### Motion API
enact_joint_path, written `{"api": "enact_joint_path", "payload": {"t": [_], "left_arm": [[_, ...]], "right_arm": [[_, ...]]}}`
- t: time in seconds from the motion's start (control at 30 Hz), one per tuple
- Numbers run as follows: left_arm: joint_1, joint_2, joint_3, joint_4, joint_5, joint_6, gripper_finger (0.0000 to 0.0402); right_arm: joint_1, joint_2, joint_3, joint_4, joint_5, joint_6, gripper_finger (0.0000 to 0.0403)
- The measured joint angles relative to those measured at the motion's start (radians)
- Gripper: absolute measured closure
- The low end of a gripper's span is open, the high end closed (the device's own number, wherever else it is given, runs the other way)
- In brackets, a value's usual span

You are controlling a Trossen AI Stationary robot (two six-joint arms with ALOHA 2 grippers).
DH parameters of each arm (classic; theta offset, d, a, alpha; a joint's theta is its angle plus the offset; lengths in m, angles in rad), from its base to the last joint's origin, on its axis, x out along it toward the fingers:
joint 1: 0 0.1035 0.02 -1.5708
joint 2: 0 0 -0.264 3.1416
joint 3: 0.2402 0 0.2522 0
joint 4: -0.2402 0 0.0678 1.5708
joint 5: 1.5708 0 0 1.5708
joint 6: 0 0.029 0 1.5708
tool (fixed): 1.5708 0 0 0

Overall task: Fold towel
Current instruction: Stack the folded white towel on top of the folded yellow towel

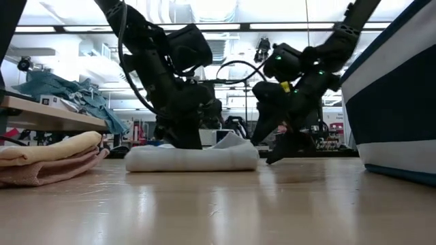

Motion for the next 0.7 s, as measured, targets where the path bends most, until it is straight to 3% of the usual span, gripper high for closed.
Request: {"api": "enact_joint_path", "payload": {"t": [0.23, 0.43, 0.7], "left_arm": [[-0.010, -0.015, -0.006, -0.001, -0.006, -0.040, 0.0326], [-0.011, -0.019, -0.007, 0.025, -0.008, -0.043, 0.0326], [-0.012, -0.026, -0.007, 0.040, -0.008, -0.047, 0.0326]], "right_arm": [[-0.015, -0.039, -0.127, 0.220, -0.017, 0.148, 0.0103], [-0.006, 0.031, -0.154, 0.433, -0.058, 0.258, 0.0104], [0.004, 0.072, -0.156, 0.518, -0.054, 0.295, 0.0102]]}}
